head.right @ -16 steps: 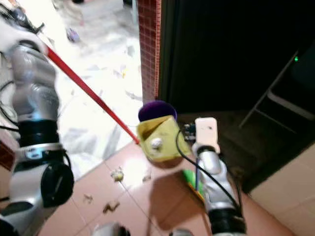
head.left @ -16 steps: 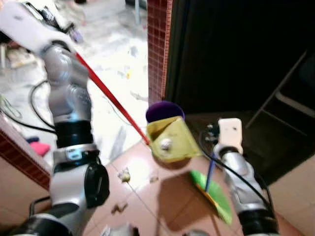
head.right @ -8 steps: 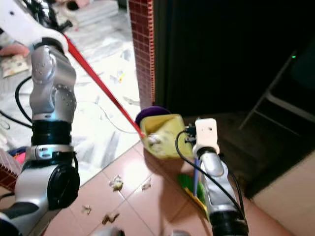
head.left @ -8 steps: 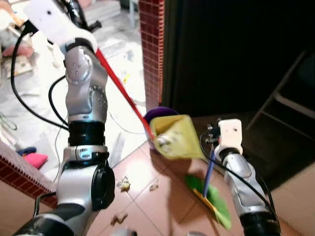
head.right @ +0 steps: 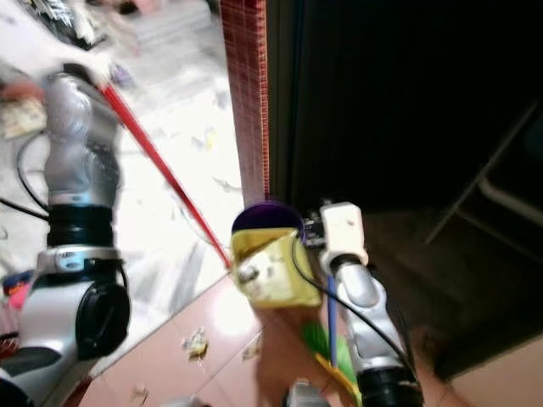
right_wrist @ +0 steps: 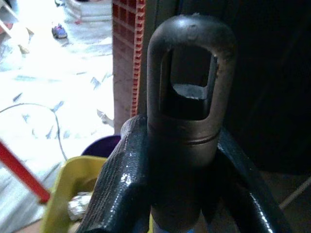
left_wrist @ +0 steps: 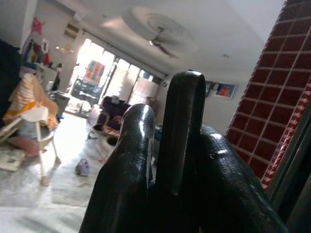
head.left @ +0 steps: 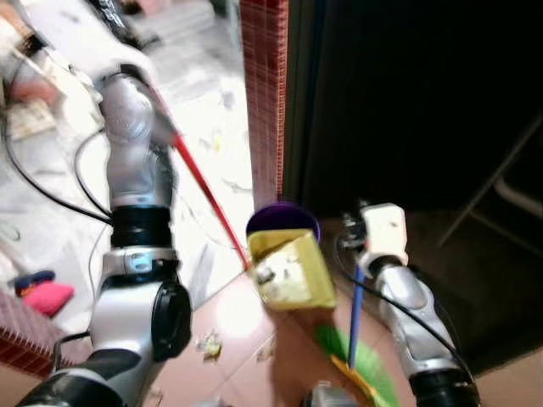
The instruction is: Sweep floor
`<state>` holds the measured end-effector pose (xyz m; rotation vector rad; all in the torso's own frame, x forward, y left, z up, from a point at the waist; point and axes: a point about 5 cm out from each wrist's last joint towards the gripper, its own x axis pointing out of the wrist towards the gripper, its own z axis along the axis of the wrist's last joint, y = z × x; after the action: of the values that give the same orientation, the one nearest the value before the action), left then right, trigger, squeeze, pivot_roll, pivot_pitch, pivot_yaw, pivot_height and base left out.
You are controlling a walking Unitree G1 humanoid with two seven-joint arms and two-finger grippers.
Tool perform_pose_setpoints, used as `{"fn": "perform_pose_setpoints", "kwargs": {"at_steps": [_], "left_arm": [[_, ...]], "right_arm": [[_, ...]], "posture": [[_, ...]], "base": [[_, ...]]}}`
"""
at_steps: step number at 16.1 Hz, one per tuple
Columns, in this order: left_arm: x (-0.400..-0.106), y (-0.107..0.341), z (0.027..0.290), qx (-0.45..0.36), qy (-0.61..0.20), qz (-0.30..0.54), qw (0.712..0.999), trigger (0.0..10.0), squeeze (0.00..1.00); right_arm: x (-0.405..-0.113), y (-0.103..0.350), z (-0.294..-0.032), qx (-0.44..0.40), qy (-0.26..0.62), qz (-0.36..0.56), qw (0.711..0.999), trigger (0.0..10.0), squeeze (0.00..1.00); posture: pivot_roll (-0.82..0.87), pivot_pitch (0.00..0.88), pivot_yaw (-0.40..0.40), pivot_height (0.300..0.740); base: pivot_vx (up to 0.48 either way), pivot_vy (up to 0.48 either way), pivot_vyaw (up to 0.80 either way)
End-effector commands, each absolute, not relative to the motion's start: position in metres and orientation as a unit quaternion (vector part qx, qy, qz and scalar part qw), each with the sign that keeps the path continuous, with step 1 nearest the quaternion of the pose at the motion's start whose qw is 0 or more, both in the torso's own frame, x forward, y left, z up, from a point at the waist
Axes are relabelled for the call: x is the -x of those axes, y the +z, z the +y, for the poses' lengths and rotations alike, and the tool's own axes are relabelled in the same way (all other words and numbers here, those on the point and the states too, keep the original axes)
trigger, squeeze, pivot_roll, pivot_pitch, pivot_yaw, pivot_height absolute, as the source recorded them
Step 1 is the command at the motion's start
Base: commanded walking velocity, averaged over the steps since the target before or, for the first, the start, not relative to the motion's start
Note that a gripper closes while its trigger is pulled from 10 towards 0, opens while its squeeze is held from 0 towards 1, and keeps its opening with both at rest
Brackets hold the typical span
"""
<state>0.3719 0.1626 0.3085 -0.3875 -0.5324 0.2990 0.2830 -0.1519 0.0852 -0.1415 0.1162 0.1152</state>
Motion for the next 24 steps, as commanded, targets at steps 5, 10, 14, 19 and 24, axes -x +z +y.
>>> {"fn": "perform_pose_setpoints", "kwargs": {"at_steps": [5, 10, 14, 19, 24], "left_arm": [[-0.364, 0.333, 0.168, 0.206, 0.154, -0.314, 0.914, 10.0, 0.00], [-0.360, 0.346, 0.173, 0.148, 0.181, -0.355, 0.905, 10.0, 0.00], [-0.358, 0.350, 0.162, 0.088, 0.196, -0.383, 0.898, 10.0, 0.00], [-0.355, 0.354, 0.165, 0.042, 0.228, -0.406, 0.884, 10.0, 0.00], [-0.357, 0.340, 0.141, 0.040, 0.201, -0.403, 0.892, 10.0, 0.00]], "right_arm": [[-0.283, 0.088, -0.143, 0.062, 0.080, 0.050, 0.994, 10.0, 0.00], [-0.282, 0.088, -0.142, 0.057, 0.088, 0.051, 0.993, 10.0, 0.00], [-0.282, 0.089, -0.142, 0.057, 0.086, 0.050, 0.993, 10.0, 0.00], [-0.281, 0.089, -0.144, 0.059, 0.085, 0.051, 0.993, 10.0, 0.00], [-0.281, 0.089, -0.145, 0.062, 0.083, 0.048, 0.993, 10.0, 0.00]], "posture": [[-0.05, 0.000, 0.041, 0.740], [-0.05, 0.000, 0.040, 0.740], [-0.06, 0.000, 0.041, 0.740], [-0.07, 0.000, 0.043, 0.740], [-0.08, 0.000, 0.045, 0.740]], "base": [[0.480, 0.000, 0.00], [0.137, 0.000, 0.00], [0.000, 0.000, 0.00], [0.000, 0.000, 0.00], [0.000, 0.000, 0.00]]}}
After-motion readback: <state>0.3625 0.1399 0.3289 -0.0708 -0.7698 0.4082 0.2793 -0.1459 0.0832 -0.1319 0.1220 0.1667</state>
